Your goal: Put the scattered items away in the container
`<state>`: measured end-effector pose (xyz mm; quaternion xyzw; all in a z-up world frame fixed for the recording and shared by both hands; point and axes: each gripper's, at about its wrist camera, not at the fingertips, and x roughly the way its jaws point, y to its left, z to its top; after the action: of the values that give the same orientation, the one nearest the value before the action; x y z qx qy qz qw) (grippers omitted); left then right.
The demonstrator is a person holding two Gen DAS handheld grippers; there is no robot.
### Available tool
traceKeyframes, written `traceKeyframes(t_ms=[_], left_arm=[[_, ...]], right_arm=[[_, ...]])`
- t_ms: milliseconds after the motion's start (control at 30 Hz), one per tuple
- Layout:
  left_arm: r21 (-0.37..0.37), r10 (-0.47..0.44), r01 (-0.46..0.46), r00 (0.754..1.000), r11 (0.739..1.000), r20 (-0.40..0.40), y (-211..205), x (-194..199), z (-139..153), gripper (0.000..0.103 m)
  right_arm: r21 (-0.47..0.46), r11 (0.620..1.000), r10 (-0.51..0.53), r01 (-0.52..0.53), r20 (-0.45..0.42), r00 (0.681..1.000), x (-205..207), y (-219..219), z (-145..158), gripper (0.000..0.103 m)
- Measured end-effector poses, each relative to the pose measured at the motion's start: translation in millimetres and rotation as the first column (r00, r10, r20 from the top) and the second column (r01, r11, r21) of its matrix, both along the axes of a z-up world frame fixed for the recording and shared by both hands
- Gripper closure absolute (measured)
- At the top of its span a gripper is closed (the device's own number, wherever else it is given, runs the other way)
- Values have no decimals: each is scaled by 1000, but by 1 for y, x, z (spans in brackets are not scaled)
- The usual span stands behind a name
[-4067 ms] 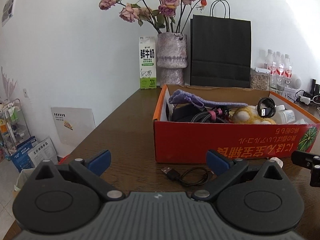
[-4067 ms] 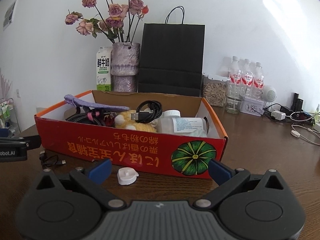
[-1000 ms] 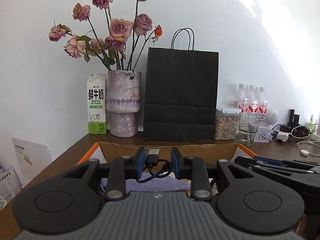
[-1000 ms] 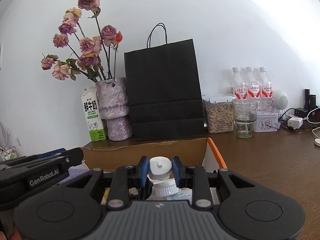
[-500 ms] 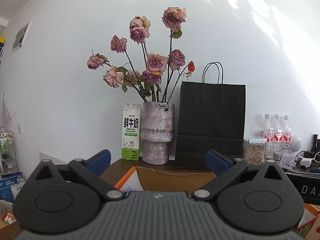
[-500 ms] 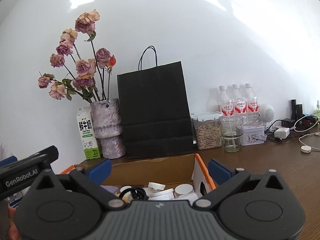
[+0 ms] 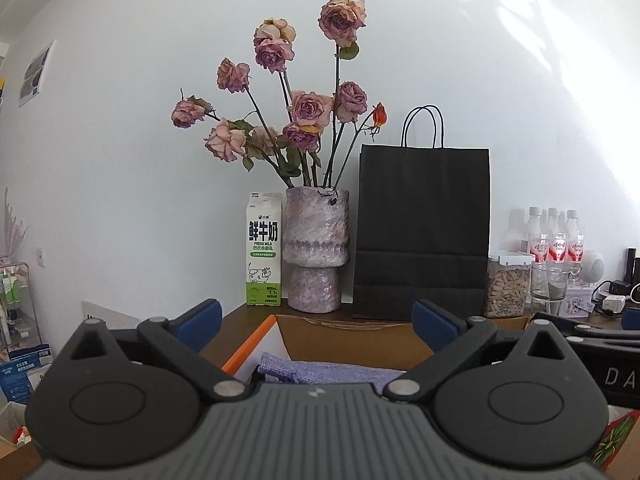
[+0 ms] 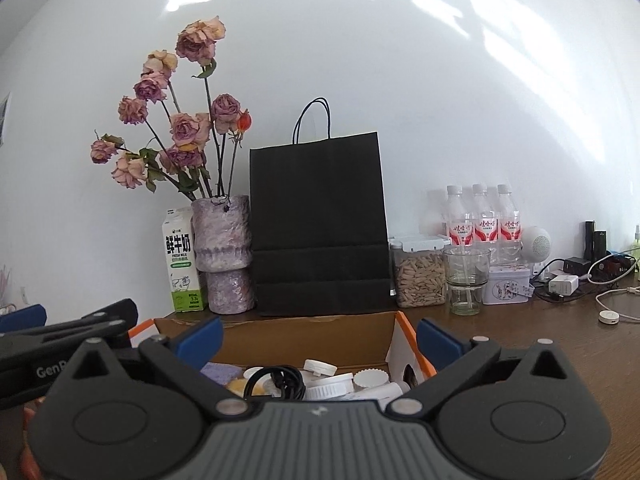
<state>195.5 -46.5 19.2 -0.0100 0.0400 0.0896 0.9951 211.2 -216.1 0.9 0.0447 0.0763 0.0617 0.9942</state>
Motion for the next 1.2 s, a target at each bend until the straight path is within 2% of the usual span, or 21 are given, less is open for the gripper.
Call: traceKeyframes(t_ms=[167, 300, 433, 600, 767, 967, 1200], left_arm=[[9, 7, -7, 1000, 1000, -12, 2, -4, -3, 0], [11, 5, -5, 999, 1000, -52, 6, -16, -6, 0], [22, 14, -11, 989, 1000, -146, 9, -38, -8, 0], [88, 31, -11, 974, 996, -226, 5, -87, -8, 0], [79, -36, 61, 958, 995, -285, 6, -133, 6, 0], [52, -52, 69, 958, 996, -281, 0, -180, 21, 0], [49, -57, 77, 943, 996, -328, -5, -205, 26, 0]], right_arm=[[-19, 1000, 8, -8, -3, 1000, -2, 4, -4, 0], [-35, 999, 17, -17, -18, 1000, -9, 7, -5, 0], [-73, 997, 21, -29, -109, 994, -24, 14, -8, 0], [-109, 993, 10, -34, -212, 977, -69, 19, -14, 0], [-98, 993, 42, -72, -282, 958, -117, 11, -6, 0], [-57, 996, 54, -74, -299, 953, -171, 0, 11, 0], [-95, 994, 27, -60, -312, 950, -207, -1, 20, 0]])
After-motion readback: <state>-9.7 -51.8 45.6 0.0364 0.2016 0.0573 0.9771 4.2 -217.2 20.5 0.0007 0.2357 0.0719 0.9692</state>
